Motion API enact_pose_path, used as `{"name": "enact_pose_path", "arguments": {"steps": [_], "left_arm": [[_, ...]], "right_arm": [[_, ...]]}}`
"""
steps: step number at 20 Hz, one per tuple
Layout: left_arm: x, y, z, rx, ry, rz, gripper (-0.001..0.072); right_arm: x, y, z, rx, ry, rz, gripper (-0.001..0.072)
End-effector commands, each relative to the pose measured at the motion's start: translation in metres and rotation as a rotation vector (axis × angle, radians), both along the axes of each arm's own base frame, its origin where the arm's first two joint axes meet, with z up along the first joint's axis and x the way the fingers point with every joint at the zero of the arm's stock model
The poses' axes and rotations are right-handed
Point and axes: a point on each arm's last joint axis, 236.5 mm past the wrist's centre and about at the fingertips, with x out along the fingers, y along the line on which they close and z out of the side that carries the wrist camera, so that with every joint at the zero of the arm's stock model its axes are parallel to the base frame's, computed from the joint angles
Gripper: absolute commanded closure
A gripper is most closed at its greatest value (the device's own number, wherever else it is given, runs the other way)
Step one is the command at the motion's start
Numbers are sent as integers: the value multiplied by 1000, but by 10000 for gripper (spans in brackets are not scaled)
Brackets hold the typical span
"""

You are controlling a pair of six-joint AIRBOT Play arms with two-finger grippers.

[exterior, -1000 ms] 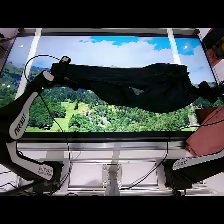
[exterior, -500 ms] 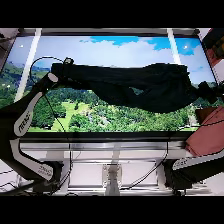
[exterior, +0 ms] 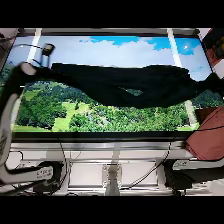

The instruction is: Fold the clothes and pants, and hang the long-sleeved shirts on hangers.

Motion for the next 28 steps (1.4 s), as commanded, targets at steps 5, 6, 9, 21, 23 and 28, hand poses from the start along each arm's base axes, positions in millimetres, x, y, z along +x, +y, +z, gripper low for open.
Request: {"name": "enact_pose_path", "arguments": {"steps": [5,6,9,21,23,28], "left_arm": [[-62,95,145,256,-266,149,682],[-66,100,151,274,-276,159,682],[-79,107,147,328,-234,154,682],[-201,95,15,313,594,-142,683],[-170,97,-14,322,573,-186,682],[-63,100,-71,328,349,-46,680]], "right_arm": [[-26,15,103,-151,-120,54,681],[-33,20,103,-142,-99,67,681],[-56,38,95,-123,-10,177,681],[-84,45,80,-110,118,251,681],[-78,40,82,-131,93,239,681],[-63,28,88,-181,33,209,681]]}}
